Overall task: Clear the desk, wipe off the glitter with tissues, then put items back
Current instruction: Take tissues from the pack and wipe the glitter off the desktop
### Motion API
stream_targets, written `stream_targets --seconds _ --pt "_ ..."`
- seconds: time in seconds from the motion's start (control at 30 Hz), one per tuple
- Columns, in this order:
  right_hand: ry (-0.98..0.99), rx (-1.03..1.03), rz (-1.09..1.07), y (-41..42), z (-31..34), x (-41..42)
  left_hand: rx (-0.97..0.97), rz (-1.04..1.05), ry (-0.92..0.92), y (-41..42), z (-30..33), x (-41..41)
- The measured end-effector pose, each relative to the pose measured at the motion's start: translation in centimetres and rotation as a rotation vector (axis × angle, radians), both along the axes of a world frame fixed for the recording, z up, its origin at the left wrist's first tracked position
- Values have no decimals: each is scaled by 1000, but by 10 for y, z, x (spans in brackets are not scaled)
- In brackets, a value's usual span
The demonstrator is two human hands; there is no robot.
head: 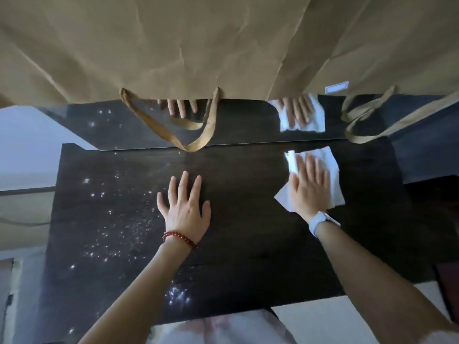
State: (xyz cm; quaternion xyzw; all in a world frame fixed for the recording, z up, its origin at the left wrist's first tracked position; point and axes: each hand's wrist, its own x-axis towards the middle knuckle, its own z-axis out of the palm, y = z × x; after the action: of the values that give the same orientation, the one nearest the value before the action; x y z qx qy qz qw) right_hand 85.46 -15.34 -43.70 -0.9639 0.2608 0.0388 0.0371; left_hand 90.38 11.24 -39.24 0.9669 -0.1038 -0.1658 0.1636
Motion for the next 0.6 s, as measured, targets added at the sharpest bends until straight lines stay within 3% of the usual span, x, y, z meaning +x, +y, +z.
stream_targets --seconds 0.17,0.43,0.6 --pt "-21 48 -483 -26 11 -64 2 -204 17 -73 2 6" --pt "-142 112 -562 -119 1 -61 2 -424 -20 -173 -3 -3" --pt "-229 39 -419 -162 -4 -41 40 -454 8 -206 -13 -3"
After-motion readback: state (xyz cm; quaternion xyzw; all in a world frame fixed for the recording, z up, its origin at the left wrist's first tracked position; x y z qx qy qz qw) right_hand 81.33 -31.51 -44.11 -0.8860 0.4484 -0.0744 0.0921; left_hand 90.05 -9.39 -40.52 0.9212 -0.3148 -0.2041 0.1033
